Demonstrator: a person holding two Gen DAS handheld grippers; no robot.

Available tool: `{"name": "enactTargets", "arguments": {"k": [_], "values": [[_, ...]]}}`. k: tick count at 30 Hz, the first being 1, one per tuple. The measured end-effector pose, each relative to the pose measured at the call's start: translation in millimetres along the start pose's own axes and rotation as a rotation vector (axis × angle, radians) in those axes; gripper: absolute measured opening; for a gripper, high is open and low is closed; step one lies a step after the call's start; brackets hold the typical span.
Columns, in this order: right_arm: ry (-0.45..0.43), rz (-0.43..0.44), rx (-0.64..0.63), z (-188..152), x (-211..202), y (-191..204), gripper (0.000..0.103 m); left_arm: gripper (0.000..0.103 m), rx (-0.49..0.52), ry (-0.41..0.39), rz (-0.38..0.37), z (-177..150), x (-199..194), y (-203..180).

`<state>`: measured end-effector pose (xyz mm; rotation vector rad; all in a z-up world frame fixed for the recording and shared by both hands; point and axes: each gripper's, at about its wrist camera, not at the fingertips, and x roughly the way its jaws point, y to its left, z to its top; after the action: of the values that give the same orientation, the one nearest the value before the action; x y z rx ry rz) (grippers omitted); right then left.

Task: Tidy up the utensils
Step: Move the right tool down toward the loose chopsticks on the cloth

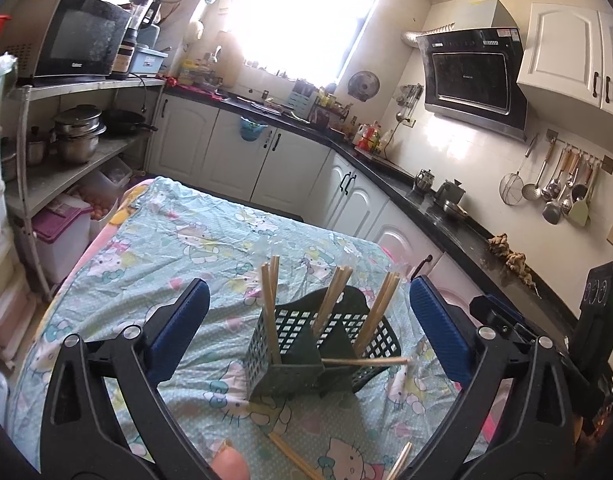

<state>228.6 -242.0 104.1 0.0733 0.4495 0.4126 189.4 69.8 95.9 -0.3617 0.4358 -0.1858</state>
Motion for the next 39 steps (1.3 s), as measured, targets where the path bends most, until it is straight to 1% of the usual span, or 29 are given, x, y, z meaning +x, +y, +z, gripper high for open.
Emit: {"name": "enactTargets", "arguments": {"k": [14, 20, 27, 39], "values": [[0.031, -0.012, -0.04, -30, -30, 9, 0.077, 0.092, -0.01, 0.019, -0.007, -28, -24, 1], [0.071, -0.014, -0.049, -46, -34, 10, 0.077, 0.092, -0.018, 0.04, 0.001, -42, -27, 0], [0.118, -0.019, -0.057, -66, -37, 8, 0.078, 0.092, -0.002, 0.072, 0.008, -58, -26, -6], [0.223, -0.046, -0.063, -110, -30, -6, 0.079, 0.092, 0.027, 0.127, 0.054, -84, -14, -8]]}}
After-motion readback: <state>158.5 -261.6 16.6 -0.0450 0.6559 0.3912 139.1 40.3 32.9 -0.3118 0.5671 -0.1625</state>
